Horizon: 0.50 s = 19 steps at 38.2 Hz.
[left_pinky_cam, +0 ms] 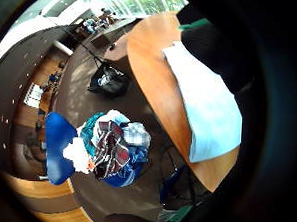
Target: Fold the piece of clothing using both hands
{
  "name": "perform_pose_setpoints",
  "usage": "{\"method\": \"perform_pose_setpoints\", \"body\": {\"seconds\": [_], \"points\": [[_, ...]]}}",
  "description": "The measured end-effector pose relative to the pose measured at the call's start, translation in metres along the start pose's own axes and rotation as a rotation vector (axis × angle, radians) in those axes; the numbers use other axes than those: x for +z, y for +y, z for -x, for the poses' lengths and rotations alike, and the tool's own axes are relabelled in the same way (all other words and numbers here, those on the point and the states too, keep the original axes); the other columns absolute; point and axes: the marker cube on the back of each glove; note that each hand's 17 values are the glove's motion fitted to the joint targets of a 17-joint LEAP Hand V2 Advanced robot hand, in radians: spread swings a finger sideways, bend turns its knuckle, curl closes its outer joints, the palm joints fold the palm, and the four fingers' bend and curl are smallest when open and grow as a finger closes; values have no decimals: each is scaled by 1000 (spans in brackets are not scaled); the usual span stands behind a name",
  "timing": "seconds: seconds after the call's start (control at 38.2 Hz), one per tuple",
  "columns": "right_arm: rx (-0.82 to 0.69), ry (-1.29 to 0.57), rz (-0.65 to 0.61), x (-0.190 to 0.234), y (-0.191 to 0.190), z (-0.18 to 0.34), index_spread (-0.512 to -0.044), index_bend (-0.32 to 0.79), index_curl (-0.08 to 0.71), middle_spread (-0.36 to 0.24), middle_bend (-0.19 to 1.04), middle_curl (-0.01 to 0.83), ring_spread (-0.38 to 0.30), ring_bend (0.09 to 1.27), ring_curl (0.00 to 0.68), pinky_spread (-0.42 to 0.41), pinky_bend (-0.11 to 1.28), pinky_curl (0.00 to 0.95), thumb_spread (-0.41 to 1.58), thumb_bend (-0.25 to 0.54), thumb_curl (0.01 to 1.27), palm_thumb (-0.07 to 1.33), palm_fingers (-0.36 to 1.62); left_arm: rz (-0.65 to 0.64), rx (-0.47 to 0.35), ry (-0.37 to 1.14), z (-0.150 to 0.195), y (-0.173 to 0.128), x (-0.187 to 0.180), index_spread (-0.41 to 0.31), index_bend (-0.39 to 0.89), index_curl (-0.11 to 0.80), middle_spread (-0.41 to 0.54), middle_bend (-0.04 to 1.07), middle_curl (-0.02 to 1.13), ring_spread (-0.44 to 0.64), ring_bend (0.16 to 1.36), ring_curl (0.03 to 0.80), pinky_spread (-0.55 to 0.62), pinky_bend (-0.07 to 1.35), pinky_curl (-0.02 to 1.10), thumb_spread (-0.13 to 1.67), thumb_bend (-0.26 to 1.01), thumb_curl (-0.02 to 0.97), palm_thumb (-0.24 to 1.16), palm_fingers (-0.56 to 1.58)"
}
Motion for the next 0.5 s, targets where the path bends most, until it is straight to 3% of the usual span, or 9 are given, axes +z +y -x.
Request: {"method": "perform_pose_setpoints", "body": {"seconds": [0.1,0.24,0.5], "points": [[-170,51,85,78,-10,67,-248,100,191,-115,326,474,-198,824,514,-195,543,533,810,45,541,1140,1060,44,-50,106,12,25,-16,-159,146,390,-109,191,382,14,475,341,319,272,373,1495,7,210,230,577],[-250,184,185,149,-8,101,-250,98,200,-127,316,476,-204,814,515,-205,528,536,746,7,560,1140,1067,34,-117,114,34,42,-28,-159,144,383,-116,191,389,8,472,343,316,261,371,1488,15,224,262,585],[-323,351,248,187,21,133,-257,106,219,-143,296,479,-210,794,515,-220,511,538,672,-24,591,1146,1095,45,-187,108,59,53,-19,-158,144,370,-124,182,391,-4,462,341,301,266,372,1471,18,241,300,609]]}}
